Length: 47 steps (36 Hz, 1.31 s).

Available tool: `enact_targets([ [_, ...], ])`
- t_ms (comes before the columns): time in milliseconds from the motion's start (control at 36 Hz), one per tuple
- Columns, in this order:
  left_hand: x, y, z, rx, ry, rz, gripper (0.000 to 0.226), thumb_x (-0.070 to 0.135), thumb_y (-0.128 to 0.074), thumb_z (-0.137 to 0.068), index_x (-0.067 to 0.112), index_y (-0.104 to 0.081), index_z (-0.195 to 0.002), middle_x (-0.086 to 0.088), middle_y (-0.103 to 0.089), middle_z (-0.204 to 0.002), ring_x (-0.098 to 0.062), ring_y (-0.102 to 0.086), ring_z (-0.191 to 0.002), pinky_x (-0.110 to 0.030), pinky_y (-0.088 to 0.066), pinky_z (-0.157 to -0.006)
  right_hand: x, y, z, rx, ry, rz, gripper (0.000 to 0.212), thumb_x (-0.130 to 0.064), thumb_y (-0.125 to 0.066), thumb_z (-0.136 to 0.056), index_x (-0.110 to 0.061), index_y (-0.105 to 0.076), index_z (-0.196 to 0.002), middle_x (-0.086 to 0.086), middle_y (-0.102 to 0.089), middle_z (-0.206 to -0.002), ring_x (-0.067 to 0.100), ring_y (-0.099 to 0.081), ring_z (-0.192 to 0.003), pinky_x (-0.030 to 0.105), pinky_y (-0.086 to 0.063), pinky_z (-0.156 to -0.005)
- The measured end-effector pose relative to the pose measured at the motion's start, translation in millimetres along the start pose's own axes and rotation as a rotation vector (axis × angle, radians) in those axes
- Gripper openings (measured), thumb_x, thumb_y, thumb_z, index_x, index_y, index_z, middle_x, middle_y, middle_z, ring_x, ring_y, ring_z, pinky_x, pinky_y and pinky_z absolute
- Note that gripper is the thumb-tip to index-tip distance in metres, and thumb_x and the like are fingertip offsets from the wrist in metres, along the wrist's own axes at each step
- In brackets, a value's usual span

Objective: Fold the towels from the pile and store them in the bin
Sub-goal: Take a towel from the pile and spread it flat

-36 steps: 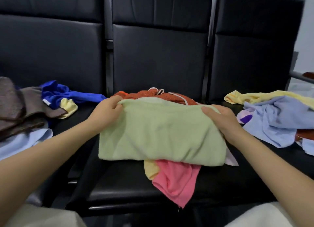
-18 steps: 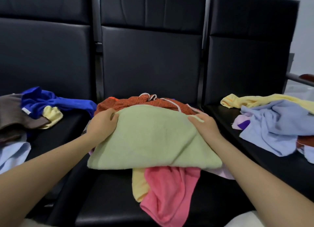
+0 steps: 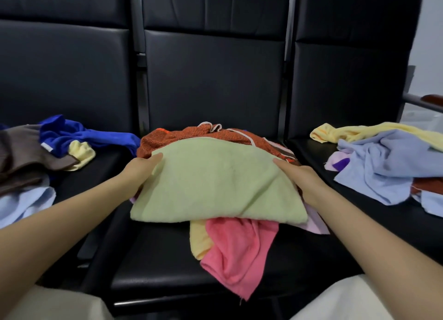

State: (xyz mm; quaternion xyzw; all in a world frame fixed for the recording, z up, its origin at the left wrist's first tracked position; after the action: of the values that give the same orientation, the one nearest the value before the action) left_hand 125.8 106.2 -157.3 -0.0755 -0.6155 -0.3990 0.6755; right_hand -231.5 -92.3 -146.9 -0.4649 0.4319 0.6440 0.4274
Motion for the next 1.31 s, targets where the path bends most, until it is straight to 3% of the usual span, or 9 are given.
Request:
enact_targets([
  [250, -18.6, -3.8, 17.2, -0.174, 0.089, 0.107, 0.06, 0.052, -0.071, -0.08, 0.016, -0.049, -0.123, -0.006, -0.063, -0.11, -0.027, -0.062, -0.094, -0.043, -0.048, -0.07, -52.3, 16.7, 42.3, 0.057, 0.411, -0.01, 0.009, -0.022, -0.063, -0.094, -0.028, -0.064, -0.086, -0.004, -0.068, -0.09, 0.013, -0.062, -0.082, 0.027, -0.05, -0.07],
  [361, -20.1, -0.9, 22.5, -0.17, 0.01, 0.136, 0.098, 0.054, -0.083, -0.059, 0.015, -0.04, -0.137, -0.004, -0.053, -0.129, -0.022, -0.064, -0.103, -0.036, -0.054, -0.067, -32.3, 1.3, 44.8, -0.103, 0.2, -0.049, 0.005, -0.027, -0.067, -0.091, -0.022, -0.064, -0.092, -0.005, -0.068, -0.088, 0.011, -0.065, -0.08, 0.025, -0.05, -0.064],
  [500, 0.7, -5.2, 45.5, -0.131, -0.036, 0.248, 0.018, 0.024, -0.055, -0.098, 0.015, -0.058, -0.113, -0.007, -0.062, -0.119, -0.022, -0.061, -0.093, -0.036, -0.044, -0.08, 1.9, 0.7, 46.4, -0.143, -0.022, 0.017, 0.032, -0.024, -0.072, -0.087, -0.007, -0.061, -0.111, 0.01, -0.069, -0.103, 0.02, -0.066, -0.089, 0.03, -0.049, -0.069],
  [694, 18.3, -10.1, 71.6, -0.126, -0.024, 0.47, 0.035, 0.034, -0.054, -0.097, 0.021, -0.053, -0.129, -0.003, -0.061, -0.122, -0.025, -0.06, -0.108, -0.038, -0.048, -0.086, -33.0, 37.2, 72.1, -0.065, -0.002, -0.328, 0.036, -0.027, -0.046, -0.102, -0.003, -0.054, -0.128, 0.01, -0.058, -0.103, 0.029, -0.06, -0.105, 0.034, -0.047, -0.075],
  [833, 15.9, -45.4, 92.7, -0.224, -0.067, 0.399, 0.032, 0.03, -0.054, -0.098, 0.021, -0.057, -0.128, -0.004, -0.065, -0.119, -0.023, -0.062, -0.108, -0.041, -0.047, -0.1, -27.6, 75.2, 76.0, 0.038, -0.006, -0.331, 0.023, -0.025, -0.044, -0.103, -0.021, -0.049, -0.081, 0.001, -0.053, -0.081, 0.018, -0.061, -0.065, 0.029, -0.041, -0.061],
  [944, 1.7, -50.3, 98.7, -0.134, -0.027, 0.313, 0.02, 0.019, -0.056, -0.098, 0.01, -0.055, -0.115, -0.006, -0.058, -0.103, -0.024, -0.055, -0.099, -0.033, -0.045, -0.088, -24.2, 68.7, 90.0, -0.014, -0.044, -0.298, 0.018, -0.021, -0.051, -0.101, -0.012, -0.056, -0.086, 0.006, -0.063, -0.087, 0.019, -0.06, -0.077, 0.031, -0.044, -0.063],
  [1028, 8.9, -35.9, 94.4, -0.048, -0.164, 0.048, 0.022, 0.018, -0.051, -0.098, 0.005, -0.061, -0.113, -0.011, -0.059, -0.103, -0.031, -0.057, -0.104, -0.039, -0.047, -0.096, -33.0, 57.9, 101.7, -0.072, -0.003, -0.296, 0.013, -0.021, -0.056, -0.098, -0.011, -0.063, -0.095, 0.008, -0.071, -0.097, 0.019, -0.066, -0.084, 0.031, -0.05, -0.068],
  [1167, 55.0, -7.0, 117.6, 0.145, -0.56, -0.085, 0.026, 0.015, -0.048, -0.092, 0.014, -0.064, -0.112, -0.003, -0.065, -0.092, -0.019, -0.06, -0.087, -0.04, -0.051, -0.086, -64.2, 24.8, 122.0, -0.18, 0.178, -0.278, 0.013, -0.021, -0.056, -0.097, -0.017, -0.06, -0.086, -0.007, -0.071, -0.062, 0.006, -0.067, -0.059, 0.024, -0.049, -0.058],
  [1306, 49.8, -59.1, 133.3, -0.233, -0.373, 0.258, 0.025, 0.009, -0.04, -0.1, 0.006, -0.063, -0.112, -0.008, -0.062, -0.089, -0.015, -0.058, -0.071, -0.023, -0.051, -0.059, -66.3, -54.1, 137.0, -0.536, 0.2, -0.206, 0.018, -0.023, -0.051, -0.1, -0.01, -0.064, -0.099, 0.0, -0.065, -0.07, 0.011, -0.062, -0.059, 0.021, -0.045, -0.049],
])
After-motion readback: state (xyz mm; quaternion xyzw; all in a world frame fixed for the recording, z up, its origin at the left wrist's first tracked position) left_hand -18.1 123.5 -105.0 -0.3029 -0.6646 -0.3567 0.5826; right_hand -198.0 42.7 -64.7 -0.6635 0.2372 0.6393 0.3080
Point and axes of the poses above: each hand's wrist, its own z-axis away from the middle knuckle, its own y-axis out of the back of the hand, x = y × z, the point moved 10 cm from there along -z, towards the middle knuckle
